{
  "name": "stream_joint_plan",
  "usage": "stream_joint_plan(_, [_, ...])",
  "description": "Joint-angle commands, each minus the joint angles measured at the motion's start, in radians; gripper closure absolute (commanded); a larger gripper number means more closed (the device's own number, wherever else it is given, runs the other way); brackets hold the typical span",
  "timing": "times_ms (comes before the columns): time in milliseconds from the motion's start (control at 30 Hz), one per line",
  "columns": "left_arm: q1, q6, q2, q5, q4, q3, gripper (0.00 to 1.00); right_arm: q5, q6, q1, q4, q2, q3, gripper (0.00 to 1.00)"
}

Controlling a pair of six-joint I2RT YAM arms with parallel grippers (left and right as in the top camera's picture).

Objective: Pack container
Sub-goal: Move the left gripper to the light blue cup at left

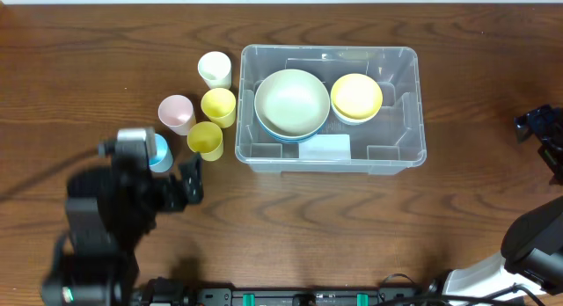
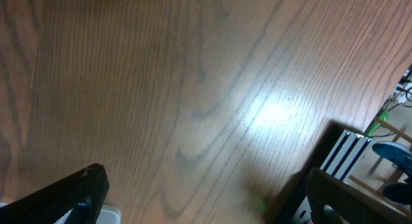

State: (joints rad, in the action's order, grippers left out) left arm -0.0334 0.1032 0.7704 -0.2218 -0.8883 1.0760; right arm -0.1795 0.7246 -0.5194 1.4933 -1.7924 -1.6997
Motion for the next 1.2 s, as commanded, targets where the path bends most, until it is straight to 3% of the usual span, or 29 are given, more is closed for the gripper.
stream_joint_plan(0, [0.006,0.000,0.141,0.024,-0.066,0.121,0.02,-0.011,0.015,-0.004,-0.002,-0.001,0.003,0.01])
stream_joint_plan(100, [0.045,0.318,0.263,0.281,-0.221,0.228,0.02,-0.011,0.015,-0.004,-0.002,-0.001,0.003,0.01])
stream_joint_plan(167, [0.089,0.379,0.326,0.314,-0.281,0.267,0.02,-0.011,0.015,-0.004,-0.002,-0.001,0.003,0.01])
stream_joint_plan(633, [0.282,0.389,0.669,0.306,-0.338,0.274,0.02,-0.011,0.015,-0.004,-0.002,-0.001,0.003,0.01])
stream_joint_plan(800, [0.352,0.351,0.766,0.230,-0.334,0.272,0.02,-0.011,0.015,-0.004,-0.002,-0.001,0.003,0.01])
stream_joint_plan(1167, [0.375,0.298,0.922,0.177,-0.295,0.270,0.02,-0.011,0.015,-0.004,-0.002,-0.001,0.003,0.01])
